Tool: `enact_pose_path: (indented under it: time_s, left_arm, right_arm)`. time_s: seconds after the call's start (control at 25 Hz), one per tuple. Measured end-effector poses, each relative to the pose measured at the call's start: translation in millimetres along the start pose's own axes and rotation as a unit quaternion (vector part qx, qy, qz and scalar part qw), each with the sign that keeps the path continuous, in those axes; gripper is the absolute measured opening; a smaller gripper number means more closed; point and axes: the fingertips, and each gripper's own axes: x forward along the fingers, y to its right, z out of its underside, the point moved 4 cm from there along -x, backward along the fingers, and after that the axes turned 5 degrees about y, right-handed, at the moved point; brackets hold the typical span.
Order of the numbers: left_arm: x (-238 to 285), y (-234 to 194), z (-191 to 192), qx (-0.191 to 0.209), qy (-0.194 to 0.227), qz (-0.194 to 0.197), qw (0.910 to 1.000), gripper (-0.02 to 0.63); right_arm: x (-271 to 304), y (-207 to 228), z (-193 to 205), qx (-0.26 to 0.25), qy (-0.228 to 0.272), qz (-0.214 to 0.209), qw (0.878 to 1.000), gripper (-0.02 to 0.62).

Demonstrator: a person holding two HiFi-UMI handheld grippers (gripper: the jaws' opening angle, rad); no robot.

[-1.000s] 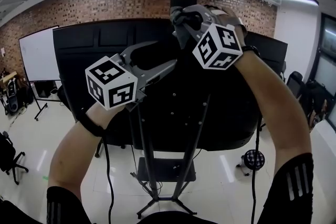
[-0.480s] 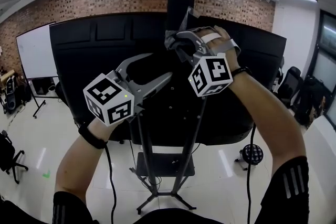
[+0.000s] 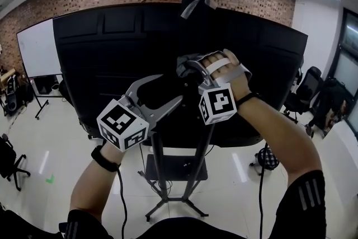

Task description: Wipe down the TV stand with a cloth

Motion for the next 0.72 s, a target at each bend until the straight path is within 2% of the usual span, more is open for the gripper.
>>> enact_pose_path:
  time_s: [0.2,0.36,0.72]
  left_arm:
    - [0,0,12,-0.016,-0.011,-0.009,0.9998,0.287]
    - [-11,10,36,-0.026,-0.021,-0.018,0.9993,0.287]
    - [-32,24,79,-0.063,-0.040,-0.032,0.9967,0.282]
  right_arm:
    - [6,-18,-4,0.001,-0.011,-0.031,0.999,0.019]
    - [2,-49,-14,-0.001,-0.021,-0.051,0.998,0.019]
    - [5,-94,-44,0.005,-0.010,-0.061,0.998,0.018]
